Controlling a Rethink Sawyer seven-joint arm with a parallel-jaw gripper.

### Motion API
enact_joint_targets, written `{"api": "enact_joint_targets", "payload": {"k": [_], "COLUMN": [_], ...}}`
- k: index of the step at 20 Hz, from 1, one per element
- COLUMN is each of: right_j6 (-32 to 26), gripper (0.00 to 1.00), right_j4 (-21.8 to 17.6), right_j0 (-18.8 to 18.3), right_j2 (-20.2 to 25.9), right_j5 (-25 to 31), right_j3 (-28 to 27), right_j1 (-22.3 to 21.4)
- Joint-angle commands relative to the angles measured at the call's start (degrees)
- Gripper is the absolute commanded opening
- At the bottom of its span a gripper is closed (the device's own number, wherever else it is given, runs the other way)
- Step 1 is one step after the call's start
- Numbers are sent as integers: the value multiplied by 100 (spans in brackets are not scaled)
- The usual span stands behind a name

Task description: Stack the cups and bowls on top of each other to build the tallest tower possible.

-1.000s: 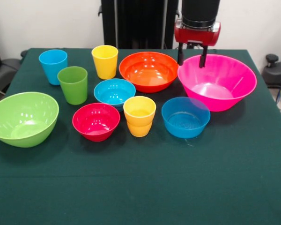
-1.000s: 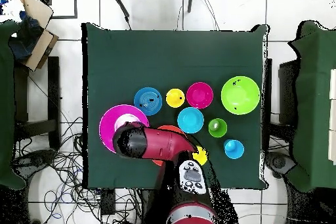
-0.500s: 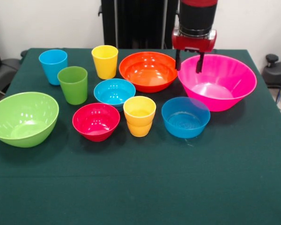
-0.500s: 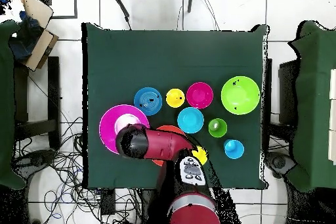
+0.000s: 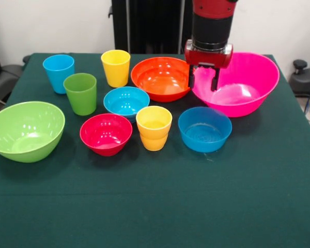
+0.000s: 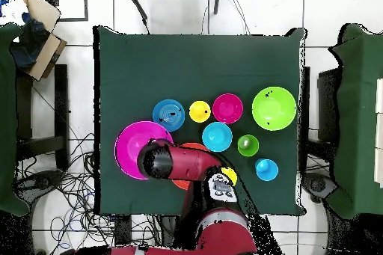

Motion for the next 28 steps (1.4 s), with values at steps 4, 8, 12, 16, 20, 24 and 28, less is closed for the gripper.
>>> {"api": "enact_joint_targets", "payload": {"k": [4,8,12,16,20,24,28], "right_j6": [355,332,310,309,337,312,332], "gripper": [100,100,100,100,100,100,100], "right_j4": [-302,-302,-279,-257,-223,-188,-164], "right_j0": [-55,-103,-144,-161,-157,-233,-250], "right_j2": [505,562,616,646,679,770,811], "right_j5": [-227,-167,-33,68,151,264,339], "right_j3": [-417,-382,-318,-251,-155,-126,-87], "right_j1": [323,282,176,74,-34,-80,-153]}}
